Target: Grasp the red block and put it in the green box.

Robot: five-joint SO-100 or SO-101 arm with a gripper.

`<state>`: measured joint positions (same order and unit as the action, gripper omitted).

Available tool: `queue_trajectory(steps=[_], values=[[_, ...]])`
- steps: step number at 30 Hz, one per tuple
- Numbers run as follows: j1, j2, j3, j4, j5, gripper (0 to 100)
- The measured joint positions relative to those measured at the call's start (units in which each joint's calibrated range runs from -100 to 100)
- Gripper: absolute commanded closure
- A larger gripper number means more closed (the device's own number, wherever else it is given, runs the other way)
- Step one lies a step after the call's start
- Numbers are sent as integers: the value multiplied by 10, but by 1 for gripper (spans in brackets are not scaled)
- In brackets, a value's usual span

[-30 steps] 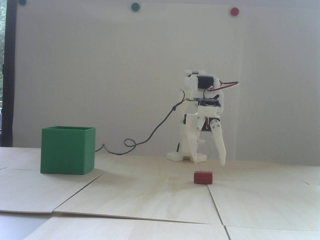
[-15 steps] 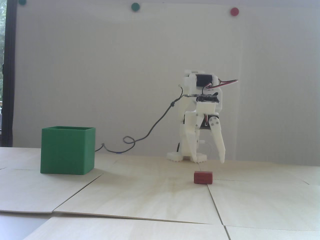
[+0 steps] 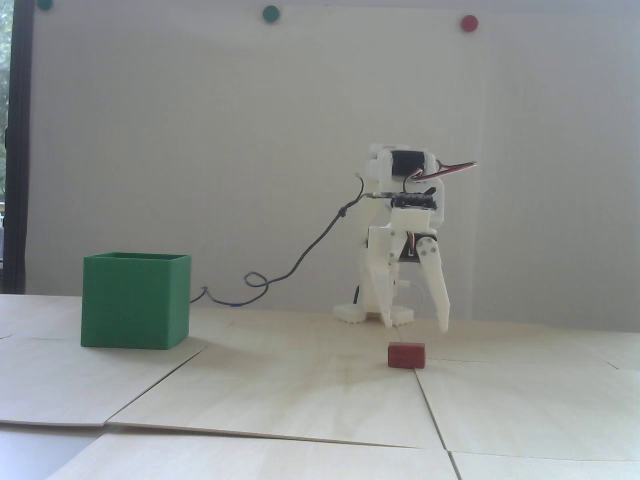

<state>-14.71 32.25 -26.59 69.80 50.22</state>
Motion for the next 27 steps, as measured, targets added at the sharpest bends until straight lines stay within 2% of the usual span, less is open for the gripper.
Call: queue_trajectory(steps=[10, 17, 27], values=[[0, 0, 0, 0, 0, 75], [0, 28, 0, 55, 0, 75], [0, 35, 0, 58, 0, 75]])
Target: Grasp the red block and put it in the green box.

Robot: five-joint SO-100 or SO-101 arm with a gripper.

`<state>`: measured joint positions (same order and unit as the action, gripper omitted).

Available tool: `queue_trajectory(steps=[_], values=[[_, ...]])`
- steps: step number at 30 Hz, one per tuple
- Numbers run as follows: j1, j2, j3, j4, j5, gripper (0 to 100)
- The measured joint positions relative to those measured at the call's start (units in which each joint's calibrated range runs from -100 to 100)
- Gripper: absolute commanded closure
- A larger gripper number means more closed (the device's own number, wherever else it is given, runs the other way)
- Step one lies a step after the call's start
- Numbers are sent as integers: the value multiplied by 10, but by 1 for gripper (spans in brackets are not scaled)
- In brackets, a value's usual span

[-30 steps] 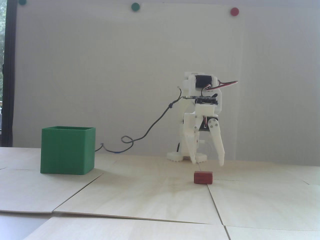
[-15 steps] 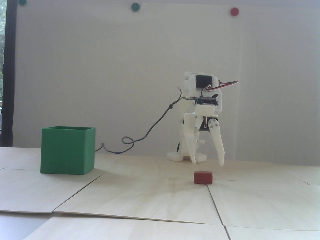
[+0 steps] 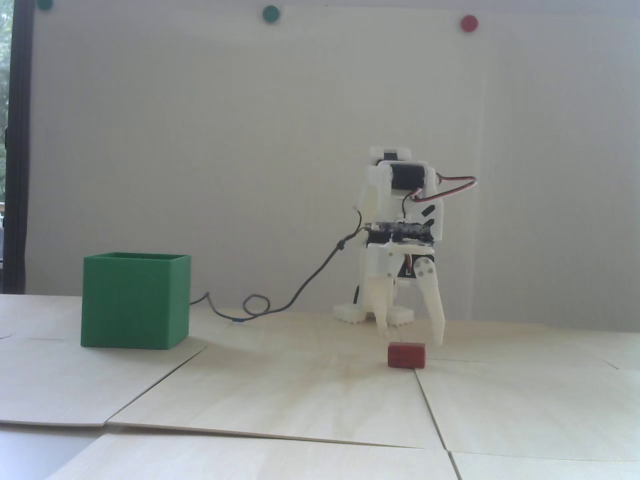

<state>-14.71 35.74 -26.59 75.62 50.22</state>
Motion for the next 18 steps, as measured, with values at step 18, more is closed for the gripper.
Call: queue_trajectory(steps=[18], values=[[3, 57, -165, 54, 0, 75]])
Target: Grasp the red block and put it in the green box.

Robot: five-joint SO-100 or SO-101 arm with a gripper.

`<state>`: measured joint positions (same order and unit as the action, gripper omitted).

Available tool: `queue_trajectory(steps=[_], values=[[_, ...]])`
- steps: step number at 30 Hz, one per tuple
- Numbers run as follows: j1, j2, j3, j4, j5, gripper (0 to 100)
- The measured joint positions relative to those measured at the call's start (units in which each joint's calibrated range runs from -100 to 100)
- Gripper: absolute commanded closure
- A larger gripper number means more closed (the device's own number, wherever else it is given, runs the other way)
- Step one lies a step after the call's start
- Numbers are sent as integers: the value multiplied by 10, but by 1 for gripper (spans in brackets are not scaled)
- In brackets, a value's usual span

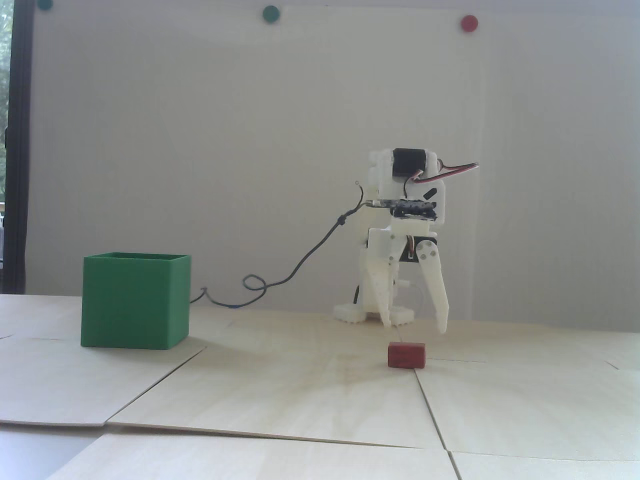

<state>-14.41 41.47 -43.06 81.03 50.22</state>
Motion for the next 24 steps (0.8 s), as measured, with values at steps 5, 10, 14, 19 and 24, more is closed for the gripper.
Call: queue_trajectory(steps=[5, 10, 14, 19, 24], values=[[5, 17, -23, 0, 0, 75], [5, 36, -31, 0, 0, 75], [5, 43, -31, 0, 0, 75], [5, 46, -31, 0, 0, 75], [5, 46, -31, 0, 0, 75]])
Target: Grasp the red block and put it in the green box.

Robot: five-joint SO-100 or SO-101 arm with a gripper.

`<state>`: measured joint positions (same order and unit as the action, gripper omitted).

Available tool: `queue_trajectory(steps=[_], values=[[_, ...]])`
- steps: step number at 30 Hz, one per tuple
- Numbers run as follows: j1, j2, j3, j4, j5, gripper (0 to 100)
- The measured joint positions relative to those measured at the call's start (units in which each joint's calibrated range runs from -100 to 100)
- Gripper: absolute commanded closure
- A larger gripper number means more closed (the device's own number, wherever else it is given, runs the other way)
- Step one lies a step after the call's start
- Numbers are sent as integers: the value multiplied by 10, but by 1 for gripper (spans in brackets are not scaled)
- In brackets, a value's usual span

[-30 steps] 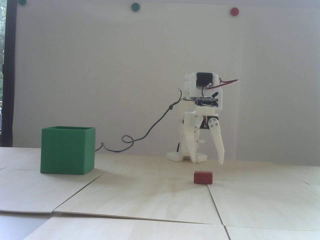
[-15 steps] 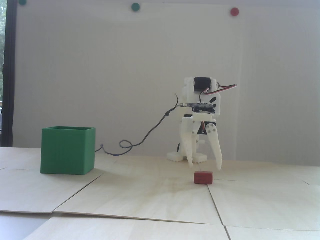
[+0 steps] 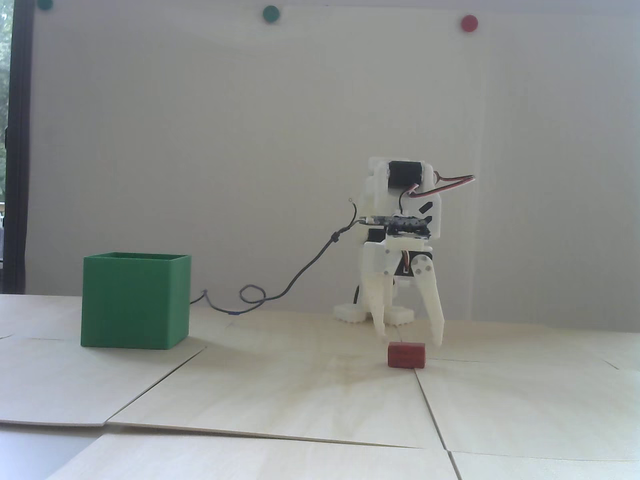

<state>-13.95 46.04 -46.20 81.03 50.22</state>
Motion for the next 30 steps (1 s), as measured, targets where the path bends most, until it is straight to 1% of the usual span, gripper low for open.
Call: queue_trajectory(steps=[7, 30], values=[[0, 32, -5, 0, 0, 75], [0, 32, -5, 0, 0, 75]])
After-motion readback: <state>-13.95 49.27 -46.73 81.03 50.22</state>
